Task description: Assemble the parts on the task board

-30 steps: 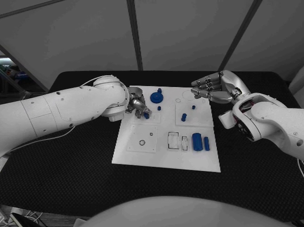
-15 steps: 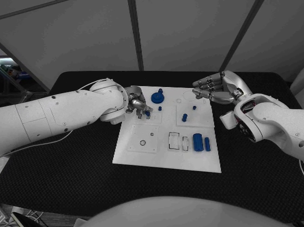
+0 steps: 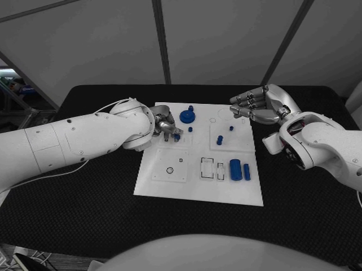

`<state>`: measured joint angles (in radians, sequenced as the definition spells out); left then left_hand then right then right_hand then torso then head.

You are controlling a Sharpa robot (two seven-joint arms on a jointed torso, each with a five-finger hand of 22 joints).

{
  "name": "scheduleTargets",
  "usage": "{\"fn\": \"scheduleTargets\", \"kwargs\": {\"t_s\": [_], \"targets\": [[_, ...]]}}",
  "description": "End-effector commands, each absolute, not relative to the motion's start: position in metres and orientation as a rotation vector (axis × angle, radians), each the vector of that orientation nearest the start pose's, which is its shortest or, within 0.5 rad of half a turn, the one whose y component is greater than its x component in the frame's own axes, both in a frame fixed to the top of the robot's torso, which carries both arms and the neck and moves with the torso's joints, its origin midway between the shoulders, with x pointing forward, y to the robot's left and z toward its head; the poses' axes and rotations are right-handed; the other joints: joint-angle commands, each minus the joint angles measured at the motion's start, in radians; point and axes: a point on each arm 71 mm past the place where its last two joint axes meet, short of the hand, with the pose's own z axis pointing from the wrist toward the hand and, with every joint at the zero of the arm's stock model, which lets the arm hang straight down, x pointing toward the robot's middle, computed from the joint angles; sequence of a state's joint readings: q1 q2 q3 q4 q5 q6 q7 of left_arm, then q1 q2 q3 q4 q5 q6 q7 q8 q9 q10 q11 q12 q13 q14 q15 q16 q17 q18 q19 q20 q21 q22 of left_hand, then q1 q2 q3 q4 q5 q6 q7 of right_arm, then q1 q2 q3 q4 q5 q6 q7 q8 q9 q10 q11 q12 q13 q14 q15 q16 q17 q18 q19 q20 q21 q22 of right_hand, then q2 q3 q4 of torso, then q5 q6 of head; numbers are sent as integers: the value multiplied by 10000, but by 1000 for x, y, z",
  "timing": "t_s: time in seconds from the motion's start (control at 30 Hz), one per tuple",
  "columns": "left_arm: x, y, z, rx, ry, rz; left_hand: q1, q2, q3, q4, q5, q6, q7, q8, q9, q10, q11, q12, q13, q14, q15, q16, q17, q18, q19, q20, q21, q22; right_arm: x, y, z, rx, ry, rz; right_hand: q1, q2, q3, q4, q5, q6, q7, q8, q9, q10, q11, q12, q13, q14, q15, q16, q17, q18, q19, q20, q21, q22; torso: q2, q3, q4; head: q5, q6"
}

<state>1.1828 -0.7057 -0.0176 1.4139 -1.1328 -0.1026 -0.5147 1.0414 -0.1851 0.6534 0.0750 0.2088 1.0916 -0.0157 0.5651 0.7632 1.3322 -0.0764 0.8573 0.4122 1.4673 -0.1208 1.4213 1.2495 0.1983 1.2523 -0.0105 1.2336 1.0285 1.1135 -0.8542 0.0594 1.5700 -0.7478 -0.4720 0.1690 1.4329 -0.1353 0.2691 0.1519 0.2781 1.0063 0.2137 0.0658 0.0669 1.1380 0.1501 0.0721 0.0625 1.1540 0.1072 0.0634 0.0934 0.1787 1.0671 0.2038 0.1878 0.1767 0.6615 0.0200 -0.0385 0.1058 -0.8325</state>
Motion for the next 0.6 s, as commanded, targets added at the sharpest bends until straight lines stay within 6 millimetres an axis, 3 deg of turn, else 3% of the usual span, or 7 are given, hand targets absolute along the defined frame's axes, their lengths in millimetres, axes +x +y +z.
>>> {"fn": "scheduleTargets", "kwargs": {"t_s": [0.03, 0.6], "targets": [[505, 183, -221, -2572, 20732, -4196, 364, 269, 1032, -970, 39, -8, -17, 67, 13, 12, -49, -26, 9, 388, -58, 48, 8, -816, 62, 19, 68, 8, 477, -198, -173, 4957, 15098, 11759, -68, 11, -2, -46, 32, -70, 3, -28, -1, -59, 31, -43, -12, -48, 29, -13, -9, 20, 36, 40, -55, -8, 4, -6, -2, -8, -19], [506, 183, -226, -2295, 21066, -3980, 367, 256, 1061, -975, 38, -3, -18, 66, 16, 21, -51, -31, -1, 387, -61, 47, 6, -815, 67, 18, 70, 11, 478, -198, -173, 4950, 15109, 11772, -68, 11, -2, -46, 32, -70, 3, -28, -1, -59, 31, -43, -12, -48, 29, -13, -9, 20, 36, 40, -55, -8, -9, -4, -4, -27, -45]]}}
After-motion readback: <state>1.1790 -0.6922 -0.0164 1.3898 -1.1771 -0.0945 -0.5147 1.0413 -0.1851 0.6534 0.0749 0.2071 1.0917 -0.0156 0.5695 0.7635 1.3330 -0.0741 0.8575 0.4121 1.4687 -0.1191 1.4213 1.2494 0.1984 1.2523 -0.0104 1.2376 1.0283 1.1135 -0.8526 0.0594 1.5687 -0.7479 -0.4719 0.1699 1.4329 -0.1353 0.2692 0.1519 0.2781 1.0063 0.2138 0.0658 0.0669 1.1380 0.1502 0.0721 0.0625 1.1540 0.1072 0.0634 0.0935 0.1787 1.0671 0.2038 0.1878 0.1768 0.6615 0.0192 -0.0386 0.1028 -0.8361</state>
